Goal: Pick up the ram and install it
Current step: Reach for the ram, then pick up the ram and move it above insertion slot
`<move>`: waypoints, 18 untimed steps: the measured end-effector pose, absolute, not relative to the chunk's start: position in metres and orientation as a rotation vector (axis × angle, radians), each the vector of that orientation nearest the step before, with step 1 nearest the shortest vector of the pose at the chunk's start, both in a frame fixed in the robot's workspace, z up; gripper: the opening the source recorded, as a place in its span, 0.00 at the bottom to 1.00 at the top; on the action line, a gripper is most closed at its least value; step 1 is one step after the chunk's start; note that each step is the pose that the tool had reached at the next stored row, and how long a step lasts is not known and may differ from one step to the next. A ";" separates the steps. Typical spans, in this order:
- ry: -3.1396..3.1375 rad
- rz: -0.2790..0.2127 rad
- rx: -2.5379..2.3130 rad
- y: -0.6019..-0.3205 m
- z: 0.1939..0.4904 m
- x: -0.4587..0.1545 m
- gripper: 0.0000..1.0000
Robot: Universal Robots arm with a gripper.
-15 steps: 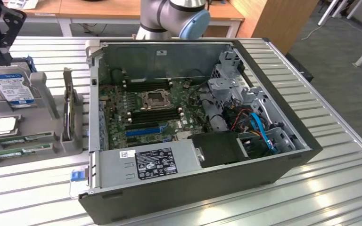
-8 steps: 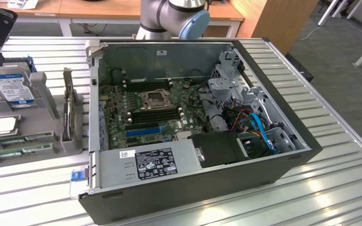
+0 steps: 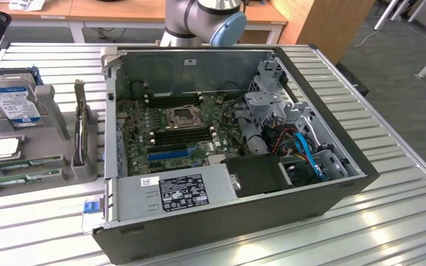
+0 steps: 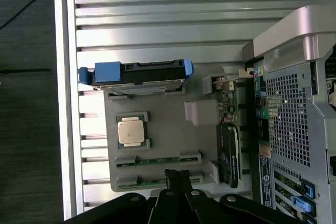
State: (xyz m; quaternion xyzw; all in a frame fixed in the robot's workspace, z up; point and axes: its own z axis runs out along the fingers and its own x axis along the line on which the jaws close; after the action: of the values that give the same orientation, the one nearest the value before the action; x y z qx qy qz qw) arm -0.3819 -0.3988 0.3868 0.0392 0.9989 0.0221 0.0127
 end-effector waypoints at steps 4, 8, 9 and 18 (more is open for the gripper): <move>3.113 0.069 0.123 -0.399 0.387 -0.382 0.10; 3.113 0.069 0.123 -0.399 0.387 -0.385 0.10; 3.113 0.069 0.123 -0.399 0.387 -0.385 0.10; 3.113 0.069 0.123 -0.399 0.387 -0.385 0.10</move>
State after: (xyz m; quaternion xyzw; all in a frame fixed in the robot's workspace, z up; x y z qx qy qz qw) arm -0.3851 -0.3988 0.3868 0.0393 0.9989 0.0221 0.0126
